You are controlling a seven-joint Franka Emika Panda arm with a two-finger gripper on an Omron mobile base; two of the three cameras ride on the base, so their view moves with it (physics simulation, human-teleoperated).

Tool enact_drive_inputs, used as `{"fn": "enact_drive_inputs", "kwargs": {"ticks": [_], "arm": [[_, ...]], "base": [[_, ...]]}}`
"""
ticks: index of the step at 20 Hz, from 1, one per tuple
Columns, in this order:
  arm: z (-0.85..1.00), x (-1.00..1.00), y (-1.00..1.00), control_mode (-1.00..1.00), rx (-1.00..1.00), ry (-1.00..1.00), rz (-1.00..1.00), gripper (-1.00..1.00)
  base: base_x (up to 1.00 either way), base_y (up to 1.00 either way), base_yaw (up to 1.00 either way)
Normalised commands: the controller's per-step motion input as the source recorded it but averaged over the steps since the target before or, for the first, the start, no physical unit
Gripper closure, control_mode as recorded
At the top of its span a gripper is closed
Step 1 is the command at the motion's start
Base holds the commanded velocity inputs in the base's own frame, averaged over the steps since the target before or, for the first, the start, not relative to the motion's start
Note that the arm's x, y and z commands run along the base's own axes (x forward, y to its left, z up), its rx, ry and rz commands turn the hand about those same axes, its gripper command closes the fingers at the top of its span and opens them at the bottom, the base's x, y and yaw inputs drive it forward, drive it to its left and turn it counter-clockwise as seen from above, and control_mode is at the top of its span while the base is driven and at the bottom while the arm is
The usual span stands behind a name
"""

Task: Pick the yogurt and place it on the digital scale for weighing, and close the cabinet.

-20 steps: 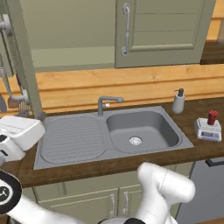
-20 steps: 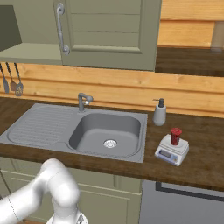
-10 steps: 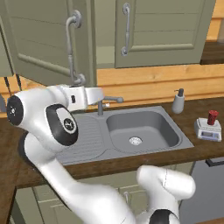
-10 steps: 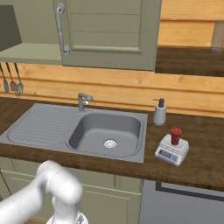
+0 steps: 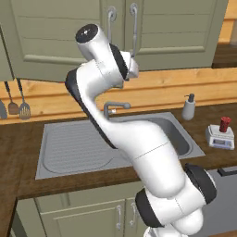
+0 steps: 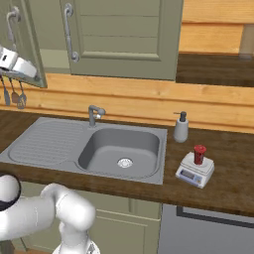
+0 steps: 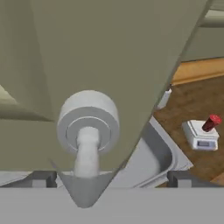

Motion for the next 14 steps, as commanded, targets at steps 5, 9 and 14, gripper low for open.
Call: {"fn": "enact_drive_inputs", "kwargs": {"ticks": [5,9,14], "arm": [[0.71,1.00,-0.98,-1.00,0.46,0.16,0.00,-1.00],[0.51,1.00,-0.62,-1.00,0.42,0.01,0.00,-1.00],[0.02,0.96,-0.44,-1.00,0.31,-0.40,0.00,-1.00]], "base": [[0.00,0.00,0.00],[0.00,0.00,0.00],[0.00,0.00,0.00]]}}
